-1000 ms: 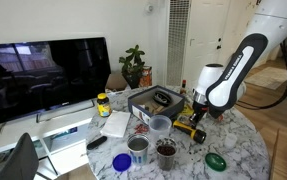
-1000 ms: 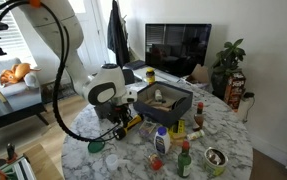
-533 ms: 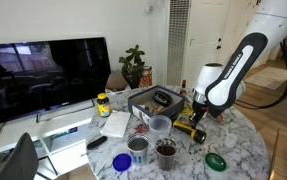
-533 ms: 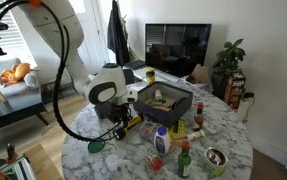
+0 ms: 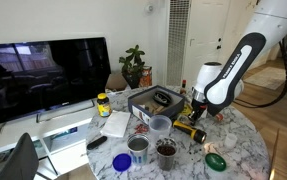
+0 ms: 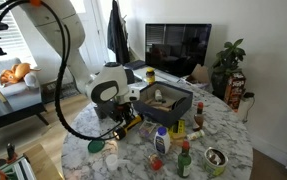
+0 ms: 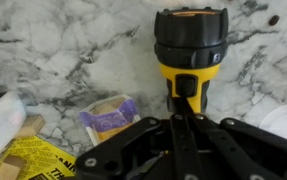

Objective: Turn off the torch light

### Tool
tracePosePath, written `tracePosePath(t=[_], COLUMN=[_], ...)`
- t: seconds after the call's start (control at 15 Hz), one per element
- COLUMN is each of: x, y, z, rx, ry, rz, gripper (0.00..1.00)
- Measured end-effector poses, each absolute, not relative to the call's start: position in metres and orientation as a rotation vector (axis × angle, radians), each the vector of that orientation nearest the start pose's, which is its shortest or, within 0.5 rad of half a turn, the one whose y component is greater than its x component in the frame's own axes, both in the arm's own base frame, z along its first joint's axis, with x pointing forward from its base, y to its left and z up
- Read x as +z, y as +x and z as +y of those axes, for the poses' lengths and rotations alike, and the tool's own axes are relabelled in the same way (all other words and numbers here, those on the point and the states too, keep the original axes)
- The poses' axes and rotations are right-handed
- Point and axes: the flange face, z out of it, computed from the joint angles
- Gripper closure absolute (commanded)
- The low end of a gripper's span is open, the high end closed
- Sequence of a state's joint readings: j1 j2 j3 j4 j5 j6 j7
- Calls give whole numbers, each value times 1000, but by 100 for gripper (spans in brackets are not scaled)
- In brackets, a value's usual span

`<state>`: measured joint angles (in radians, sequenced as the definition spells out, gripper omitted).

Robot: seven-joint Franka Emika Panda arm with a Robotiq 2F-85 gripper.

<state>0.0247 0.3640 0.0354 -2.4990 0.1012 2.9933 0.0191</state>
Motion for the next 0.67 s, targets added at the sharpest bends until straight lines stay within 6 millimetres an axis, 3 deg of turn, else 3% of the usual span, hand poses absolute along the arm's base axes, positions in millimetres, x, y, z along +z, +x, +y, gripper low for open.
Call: tracePosePath(t=[0.67], x=[150], y=[474], z=[21], rx=[-176], ry=[-3099], rz=[104], gripper=[100])
